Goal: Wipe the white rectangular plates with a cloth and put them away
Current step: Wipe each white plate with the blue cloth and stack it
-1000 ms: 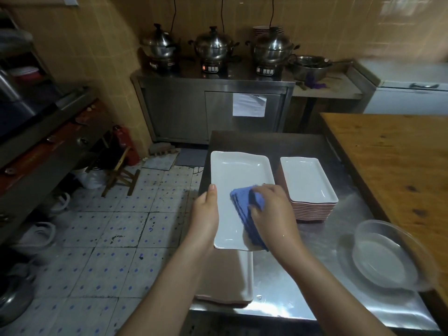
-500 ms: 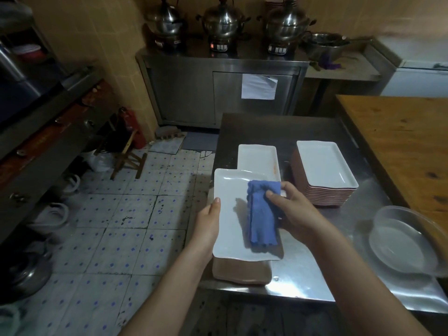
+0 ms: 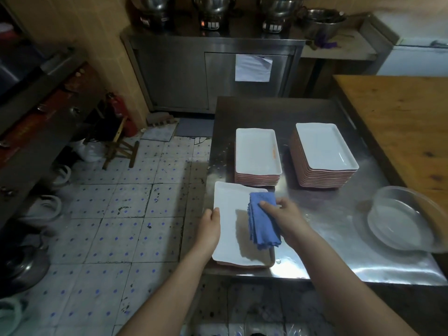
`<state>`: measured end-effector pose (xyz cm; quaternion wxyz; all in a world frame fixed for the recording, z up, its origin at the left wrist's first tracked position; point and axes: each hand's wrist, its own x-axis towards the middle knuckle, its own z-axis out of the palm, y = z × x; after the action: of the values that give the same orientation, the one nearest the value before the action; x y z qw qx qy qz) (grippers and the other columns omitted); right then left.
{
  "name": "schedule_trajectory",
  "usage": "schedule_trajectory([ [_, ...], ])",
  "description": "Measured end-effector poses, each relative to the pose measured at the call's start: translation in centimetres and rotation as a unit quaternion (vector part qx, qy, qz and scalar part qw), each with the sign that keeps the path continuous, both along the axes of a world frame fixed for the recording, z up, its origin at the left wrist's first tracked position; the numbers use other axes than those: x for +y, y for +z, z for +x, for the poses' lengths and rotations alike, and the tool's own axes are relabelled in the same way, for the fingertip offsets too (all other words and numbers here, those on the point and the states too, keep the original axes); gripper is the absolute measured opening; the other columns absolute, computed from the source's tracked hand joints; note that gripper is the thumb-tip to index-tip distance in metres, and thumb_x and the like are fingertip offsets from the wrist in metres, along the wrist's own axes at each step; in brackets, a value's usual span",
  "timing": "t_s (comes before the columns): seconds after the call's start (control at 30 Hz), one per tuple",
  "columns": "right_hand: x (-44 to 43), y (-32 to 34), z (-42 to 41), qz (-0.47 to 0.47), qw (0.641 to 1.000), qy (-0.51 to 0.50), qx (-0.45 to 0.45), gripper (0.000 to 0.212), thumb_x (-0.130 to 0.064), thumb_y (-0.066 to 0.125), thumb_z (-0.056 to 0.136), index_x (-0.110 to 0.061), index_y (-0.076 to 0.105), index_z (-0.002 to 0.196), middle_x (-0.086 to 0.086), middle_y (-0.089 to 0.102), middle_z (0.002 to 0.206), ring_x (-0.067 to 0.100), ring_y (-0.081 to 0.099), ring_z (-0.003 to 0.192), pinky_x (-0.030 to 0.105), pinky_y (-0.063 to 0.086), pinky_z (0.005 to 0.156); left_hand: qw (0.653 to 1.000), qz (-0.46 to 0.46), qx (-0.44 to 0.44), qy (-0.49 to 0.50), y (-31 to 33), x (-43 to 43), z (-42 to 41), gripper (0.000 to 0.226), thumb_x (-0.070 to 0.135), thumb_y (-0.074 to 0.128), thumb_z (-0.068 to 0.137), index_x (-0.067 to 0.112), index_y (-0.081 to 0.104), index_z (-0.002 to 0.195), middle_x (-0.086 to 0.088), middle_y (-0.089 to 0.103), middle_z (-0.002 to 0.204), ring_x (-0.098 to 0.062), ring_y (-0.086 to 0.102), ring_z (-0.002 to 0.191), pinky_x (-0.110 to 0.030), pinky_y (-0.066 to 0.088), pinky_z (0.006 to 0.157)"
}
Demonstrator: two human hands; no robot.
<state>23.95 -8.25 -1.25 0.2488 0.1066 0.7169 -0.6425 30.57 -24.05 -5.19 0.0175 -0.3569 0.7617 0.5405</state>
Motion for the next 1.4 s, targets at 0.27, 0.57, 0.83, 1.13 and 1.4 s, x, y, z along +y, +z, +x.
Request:
schedule_trajectory([
  [0.27, 0.4, -0.7, -0.4, 0.018, 1.000, 0.009, -0.010, 0.029, -0.023, 0.068, 0.087, -0.001, 0.057, 0.103, 0.011, 0.067, 0.085, 0.020, 0.066, 0.072, 0.025, 0.047, 0.054, 0.935, -0.302, -0.091, -0.163, -0.6, -0.6, 0.0, 0.040, 0.036, 0.027, 0.101, 0.018, 0.041, 0.068, 0.006, 0.044, 0.063, -0.012, 0.042, 0.057, -0.027, 0.023, 0.046],
  [0.57, 0.8, -2.0, -1.0, -0.005, 1.000, -0.005, -0.023, 0.019, -0.016, 0.069, 0.086, -0.003, 0.060, 0.075, 0.001, 0.066, 0.058, 0.007, 0.063, 0.045, 0.014, 0.042, 0.039, 0.942, -0.228, -0.125, -0.214, -1.3, -1.9, -1.2, 0.048, 0.042, 0.036, 0.098, 0.016, 0.033, 0.058, 0.001, 0.038, 0.058, -0.013, 0.035, 0.052, -0.028, 0.023, 0.048],
  [0.83, 1.7, -0.7, -5.0, -0.050, 0.998, -0.028, -0.021, 0.017, -0.019, 0.070, 0.085, -0.009, 0.057, 0.080, 0.005, 0.070, 0.068, 0.015, 0.067, 0.056, 0.022, 0.049, 0.047, 0.961, -0.247, -0.053, -0.110, 1.2, -2.7, -6.2, 0.042, 0.044, 0.049, 0.092, 0.012, 0.044, 0.066, -0.008, 0.048, 0.060, -0.029, 0.051, 0.064, -0.030, 0.026, 0.052],
  [1.13, 2.4, 0.1, -10.8, -0.032, 0.999, -0.032, -0.015, 0.020, -0.024, 0.069, 0.086, -0.010, 0.056, 0.091, 0.012, 0.066, 0.094, 0.023, 0.064, 0.078, 0.030, 0.050, 0.060, 0.981, -0.182, -0.032, -0.053, 2.0, -1.5, -18.6, 0.044, 0.044, 0.055, 0.088, 0.002, 0.056, 0.100, -0.016, 0.065, 0.098, -0.031, 0.060, 0.089, -0.031, 0.040, 0.066],
  [1.4, 2.5, -1.1, -15.4, -0.042, 0.998, -0.042, -0.031, 0.020, -0.027, 0.068, 0.086, -0.012, 0.055, 0.090, 0.012, 0.067, 0.097, 0.028, 0.066, 0.086, 0.038, 0.055, 0.070, 0.967, -0.241, -0.058, -0.056, -0.1, -1.7, -22.0, 0.019, 0.028, 0.058, 0.089, 0.011, 0.051, 0.084, -0.003, 0.055, 0.082, -0.019, 0.047, 0.071, -0.027, 0.033, 0.061],
])
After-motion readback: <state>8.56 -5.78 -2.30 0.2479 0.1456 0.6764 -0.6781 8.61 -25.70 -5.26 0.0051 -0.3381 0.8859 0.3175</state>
